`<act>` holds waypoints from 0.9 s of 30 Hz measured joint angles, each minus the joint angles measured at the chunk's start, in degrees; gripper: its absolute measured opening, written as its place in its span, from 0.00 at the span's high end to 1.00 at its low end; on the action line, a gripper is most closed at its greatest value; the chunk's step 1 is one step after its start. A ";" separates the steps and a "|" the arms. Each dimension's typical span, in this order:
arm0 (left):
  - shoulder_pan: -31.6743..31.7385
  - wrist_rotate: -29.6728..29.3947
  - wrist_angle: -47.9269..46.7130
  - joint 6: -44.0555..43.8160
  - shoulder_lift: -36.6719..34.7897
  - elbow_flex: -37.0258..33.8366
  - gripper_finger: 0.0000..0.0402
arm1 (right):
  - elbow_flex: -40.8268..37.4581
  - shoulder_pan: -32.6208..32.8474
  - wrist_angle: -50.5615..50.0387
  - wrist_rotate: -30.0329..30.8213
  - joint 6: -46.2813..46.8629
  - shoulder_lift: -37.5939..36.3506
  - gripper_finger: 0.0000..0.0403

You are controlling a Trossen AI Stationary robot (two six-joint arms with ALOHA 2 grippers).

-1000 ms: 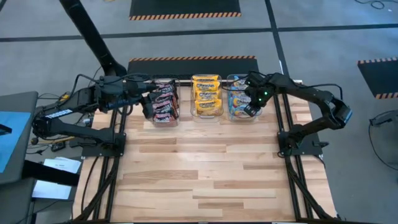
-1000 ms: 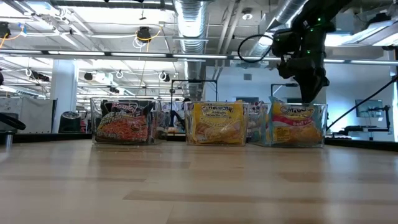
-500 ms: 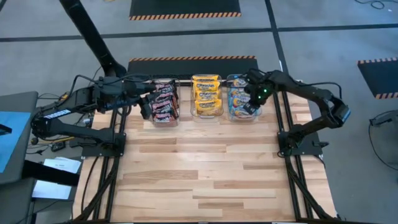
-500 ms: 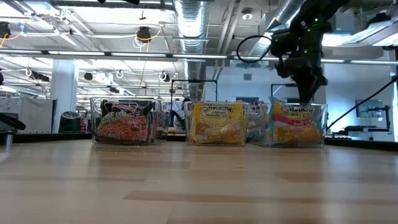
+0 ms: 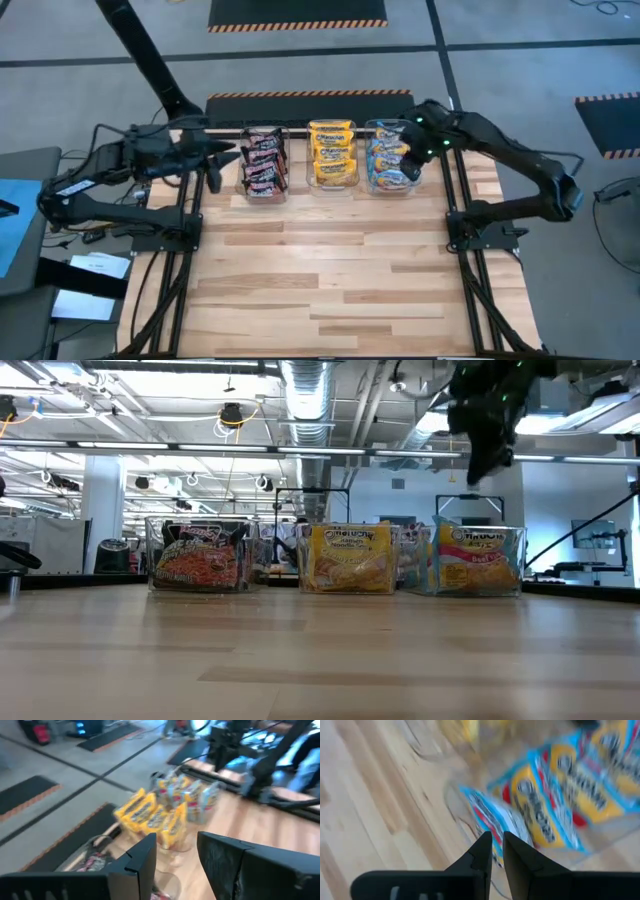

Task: Sort Maruchan noodles
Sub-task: Return to Home Position

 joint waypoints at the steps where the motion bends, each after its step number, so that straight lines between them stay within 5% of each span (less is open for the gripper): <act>1: 0.00 1.25 0.09 -0.06 -0.92 -0.30 0.68 | 0.00 0.00 1.12 -0.69 -0.20 -1.53 0.83; 8: -0.04 2.43 2.93 -0.29 -8.96 -7.18 0.68 | 0.00 -0.11 8.78 -7.85 -2.15 -11.57 0.83; 15: -0.04 3.33 17.26 3.15 -18.72 -21.71 0.68 | 0.00 -0.07 15.57 -17.23 -2.40 -16.22 0.83; 27: -0.02 2.90 34.51 3.66 -30.04 -46.97 0.68 | 0.00 -0.06 18.72 -17.78 8.67 -16.13 0.83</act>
